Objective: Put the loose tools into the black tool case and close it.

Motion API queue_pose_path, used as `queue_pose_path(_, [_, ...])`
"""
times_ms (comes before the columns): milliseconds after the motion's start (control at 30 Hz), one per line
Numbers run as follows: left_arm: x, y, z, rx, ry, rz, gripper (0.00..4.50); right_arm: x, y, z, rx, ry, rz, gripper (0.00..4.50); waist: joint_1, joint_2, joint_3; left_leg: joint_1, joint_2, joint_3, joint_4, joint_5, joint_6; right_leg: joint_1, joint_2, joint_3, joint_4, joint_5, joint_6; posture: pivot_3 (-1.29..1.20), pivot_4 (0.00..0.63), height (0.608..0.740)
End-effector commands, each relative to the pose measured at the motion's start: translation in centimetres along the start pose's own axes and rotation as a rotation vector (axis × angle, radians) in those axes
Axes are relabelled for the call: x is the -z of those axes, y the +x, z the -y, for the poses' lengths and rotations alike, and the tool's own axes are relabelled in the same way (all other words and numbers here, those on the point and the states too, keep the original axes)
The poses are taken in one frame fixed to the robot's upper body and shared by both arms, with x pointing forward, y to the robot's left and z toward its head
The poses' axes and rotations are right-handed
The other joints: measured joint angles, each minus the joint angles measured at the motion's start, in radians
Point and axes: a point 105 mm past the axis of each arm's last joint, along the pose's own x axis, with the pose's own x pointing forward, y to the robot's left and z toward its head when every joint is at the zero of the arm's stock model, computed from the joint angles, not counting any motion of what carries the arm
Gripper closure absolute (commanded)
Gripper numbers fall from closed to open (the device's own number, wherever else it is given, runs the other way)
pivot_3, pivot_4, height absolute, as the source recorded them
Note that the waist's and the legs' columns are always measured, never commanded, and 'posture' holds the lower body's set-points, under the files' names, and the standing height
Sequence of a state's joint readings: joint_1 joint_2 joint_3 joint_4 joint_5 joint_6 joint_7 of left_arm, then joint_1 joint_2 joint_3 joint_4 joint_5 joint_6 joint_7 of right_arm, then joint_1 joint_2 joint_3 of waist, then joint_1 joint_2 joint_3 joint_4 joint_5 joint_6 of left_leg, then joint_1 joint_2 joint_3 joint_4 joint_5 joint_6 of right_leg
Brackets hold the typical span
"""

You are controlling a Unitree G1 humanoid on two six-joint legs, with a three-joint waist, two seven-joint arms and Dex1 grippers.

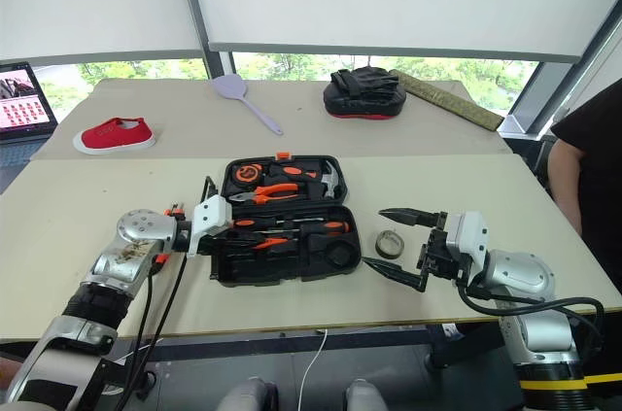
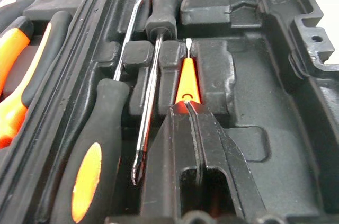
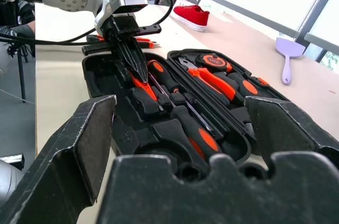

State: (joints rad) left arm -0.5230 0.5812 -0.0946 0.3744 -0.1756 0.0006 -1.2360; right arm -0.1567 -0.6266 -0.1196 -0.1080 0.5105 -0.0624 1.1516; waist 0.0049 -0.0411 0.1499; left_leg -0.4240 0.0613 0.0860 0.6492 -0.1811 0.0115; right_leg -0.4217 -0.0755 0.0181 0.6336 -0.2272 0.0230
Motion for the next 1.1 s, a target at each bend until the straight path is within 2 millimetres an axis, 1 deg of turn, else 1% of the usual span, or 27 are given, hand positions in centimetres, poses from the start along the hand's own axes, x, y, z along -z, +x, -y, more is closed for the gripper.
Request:
queue_pose_path(33, [-2.0, -4.2, -0.8, -0.135, 0.000, 0.166, 3.41, -0.9, -0.4, 0.7, 0.033, -0.089, 0.030, 0.00, -0.008, 0.000, 0.000, 0.000, 0.001, 0.000, 0.000, 0.000, 0.000, 0.000, 0.000, 0.000, 0.000, 0.000, 0.000, 0.00, 0.150, 0.740])
queue_pose_path(67, [-2.1, -5.6, -0.7, -0.173, -0.015, 0.191, 3.15, -1.0, -0.5, 0.8, 0.037, -0.100, 0.037, 0.00, -0.012, 0.000, 0.000, 0.000, 0.001, 0.000, 0.000, 0.000, 0.000, -0.001, 0.001, 0.000, 0.000, 0.000, -0.001, 0.00, 0.150, 0.740])
queue_pose_path(100, [-1.9, -7.1, -0.5, -0.216, -0.031, 0.199, 2.66, -1.1, -0.5, 0.8, 0.039, -0.114, 0.047, 0.00, -0.016, 0.000, 0.000, 0.000, 0.002, 0.000, -0.001, 0.000, 0.000, -0.001, 0.001, 0.000, 0.000, 0.000, -0.001, 0.00, 0.150, 0.740])
queue_pose_path(133, [-1.5, -8.6, -0.1, -0.254, -0.046, 0.191, 2.39, -1.2, -0.4, 0.6, 0.031, -0.126, 0.064, 0.00, -0.021, 0.000, 0.000, 0.000, 0.002, 0.000, -0.002, 0.000, 0.000, -0.001, 0.001, 0.000, 0.000, 0.000, -0.001, 0.00, 0.150, 0.740])
queue_pose_path(167, [-0.9, -10.0, 0.7, -0.281, -0.066, 0.163, 1.94, -1.2, -0.4, 0.4, 0.021, -0.133, 0.069, 0.00, -0.024, 0.000, 0.000, 0.000, 0.002, 0.000, -0.003, 0.000, 0.000, -0.001, 0.001, 0.000, -0.001, 0.000, -0.001, 0.00, 0.150, 0.740])
queue_pose_path(233, [0.3, -13.3, 1.8, -0.392, -0.119, 0.105, 1.23, -1.2, -0.4, -0.2, -0.002, -0.122, 0.100, 0.00, -0.029, 0.000, 0.000, 0.001, 0.003, 0.001, -0.004, 0.000, -0.001, -0.001, 0.001, -0.001, -0.001, -0.001, -0.002, 0.00, 0.150, 0.740])
queue_pose_path(267, [0.8, -15.4, 2.2, -0.492, -0.144, 0.087, 0.81, -1.3, -0.3, -0.5, -0.019, -0.094, 0.120, 0.00, -0.028, 0.000, 0.000, 0.002, 0.004, 0.001, -0.005, -0.001, -0.001, -0.001, 0.000, -0.001, -0.001, -0.001, -0.002, 0.00, 0.150, 0.740])
queue_pose_path(333, [1.5, -18.3, 2.8, -0.642, -0.179, 0.058, 0.08, -1.7, -0.2, -1.0, -0.046, -0.051, 0.158, 0.00, -0.021, 0.000, 0.000, 0.002, 0.005, 0.001, -0.005, -0.001, -0.002, -0.001, -0.001, -0.001, -0.001, -0.001, -0.003, 0.00, 0.150, 0.740])
queue_pose_path(367, [1.8, -19.3, 3.1, -0.693, -0.191, 0.044, 0.03, -1.9, -0.2, -1.2, -0.057, -0.035, 0.173, 0.00, -0.018, 0.000, 0.001, 0.002, 0.006, 0.001, -0.005, -0.001, -0.002, -0.001, -0.001, -0.002, -0.002, -0.001, -0.003, 0.00, 0.150, 0.740])
queue_pose_path(400, [2.6, -20.8, 3.7, -0.769, -0.225, 0.015, 0.03, -2.2, 0.0, -1.4, -0.068, -0.018, 0.194, 0.00, -0.012, 0.000, 0.001, 0.002, 0.006, 0.001, -0.005, -0.001, -0.002, -0.001, -0.002, -0.002, -0.002, -0.001, -0.003, 0.00, 0.150, 0.740])
queue_pose_path(433, [4.4, -23.0, 5.1, -0.856, -0.304, -0.059, 0.03, -2.2, 0.3, -1.9, -0.103, -0.013, 0.200, 0.00, -0.009, 0.000, 0.001, 0.002, 0.006, 0.002, -0.004, -0.001, -0.003, 0.000, -0.003, -0.004, -0.002, -0.002, -0.003, 0.00, 0.150, 0.740])
queue_pose_path(467, [5.4, -24.5, 6.2, -0.911, -0.357, -0.112, 0.03, -2.1, 0.4, -2.3, -0.126, -0.011, 0.200, 0.00, -0.009, 0.000, 0.000, 0.002, 0.007, 0.003, -0.004, -0.002, -0.006, -0.001, -0.003, -0.004, -0.003, -0.004, -0.007, 0.00, 0.150, 0.740])
queue_pose_path(500, [6.4, -26.2, 7.3, -0.972, -0.408, -0.157, 0.03, -1.9, 0.5, -2.7, -0.153, -0.023, 0.194, 0.00, -0.010, -0.001, 0.000, 0.003, 0.007, 0.004, -0.004, -0.005, -0.010, -0.001, -0.004, -0.004, -0.003, -0.005, -0.007, 0.00, 0.150, 0.740])
queue_pose_path(533, [6.9, -27.7, 7.9, -1.043, -0.431, -0.192, 0.03, -1.6, 0.4, -2.9, -0.169, -0.025, 0.184, 0.00, -0.013, -0.001, 0.000, 0.003, 0.008, 0.004, -0.005, -0.005, -0.011, 0.000, -0.004, -0.004, -0.003, -0.006, -0.007, 0.00, 0.150, 0.740])
queue_pose_path(600, [7.1, -29.3, 8.4, -1.119, -0.442, -0.221, 0.03, -1.2, 0.2, -3.1, -0.183, -0.025, 0.176, 0.00, -0.007, -0.001, 0.000, 0.003, 0.008, 0.005, -0.005, -0.006, -0.012, -0.001, -0.004, -0.005, -0.003, -0.008, -0.004, 0.00, 0.150, 0.740])
queue_pose_path(633, [7.3, -30.2, 8.9, -1.150, -0.458, -0.261, 0.03, -1.1, 0.2, -3.1, -0.194, -0.028, 0.172, 0.00, -0.001, -0.001, 0.000, 0.003, 0.008, 0.004, -0.005, -0.007, -0.013, -0.004, -0.004, -0.006, -0.004, -0.008, -0.004, 0.00, 0.150, 0.740])
queue_pose_path(667, [7.5, -30.5, 9.5, -1.147, -0.492, -0.285, 0.03, -1.0, 0.1, -3.0, -0.203, -0.036, 0.167, 0.00, 0.003, -0.002, 0.000, 0.004, 0.008, 0.005, -0.005, -0.007, -0.014, -0.004, -0.006, -0.007, -0.004, -0.008, -0.004, 0.00, 0.150, 0.740])
queue_pose_path(733, [7.3, -30.5, 10.0, -1.135, -0.514, -0.302, 0.03, -0.9, 0.0, -2.8, -0.209, -0.039, 0.161, 0.00, 0.005, -0.002, -0.001, 0.004, 0.008, 0.005, -0.005, -0.008, -0.015, -0.005, -0.008, -0.008, -0.004, -0.008, -0.004, 0.00, 0.150, 0.740])
queue_pose_path(800, [6.7, -29.6, 9.7, -1.110, -0.538, -0.284, 0.03, -0.8, 0.0, -2.6, -0.204, -0.041, 0.159, 0.00, 0.007, -0.002, -0.001, 0.004, 0.007, 0.005, -0.005, -0.008, -0.015, -0.005, -0.013, -0.011, -0.004, -0.008, -0.004, 0.00, 0.150, 0.740])
queue_pose_path(933, [3.9, -24.7, 7.2, -1.008, -0.571, -0.202, 0.03, -1.0, 0.5, -1.7, -0.184, -0.040, 0.167, 0.00, 0.011, -0.002, 0.000, 0.002, 0.007, 0.005, -0.006, -0.008, -0.016, -0.007, -0.017, -0.014, -0.004, -0.008, -0.004, 0.00, 0.150, 0.740])
queue_pose_path(1000, [3.2, -22.3, 6.0, -1.001, -0.683, -0.148, 0.03, -1.2, 0.7, -1.6, -0.195, -0.039, 0.177, 0.00, 0.013, -0.002, 0.000, 0.002, 0.007, 0.006, -0.006, -0.008, -0.016, -0.007, -0.017, -0.015, -0.004, -0.008, -0.004, 0.00, 0.150, 0.740])
queue_pose_path(1033, [2.7, -21.0, 5.2, -1.004, -0.703, -0.127, 0.03, -1.2, 0.8, -1.6, -0.208, -0.040, 0.179, 0.00, 0.011, -0.002, 0.000, 0.002, 0.007, 0.006, -0.006, -0.008, -0.016, -0.005, -0.017, -0.015, -0.003, -0.008, -0.004, 0.00, 0.150, 0.740])
queue_pose_path(1100, [2.0, -19.0, 4.0, -1.012, -0.715, -0.119, 0.03, -1.3, 1.0, -1.7, -0.219, -0.040, 0.181, 0.00, 0.009, -0.002, 0.000, 0.002, 0.007, 0.006, -0.006, -0.008, -0.015, -0.002, -0.016, -0.015, -0.003, -0.007, -0.004, 0.00, 0.150, 0.740])
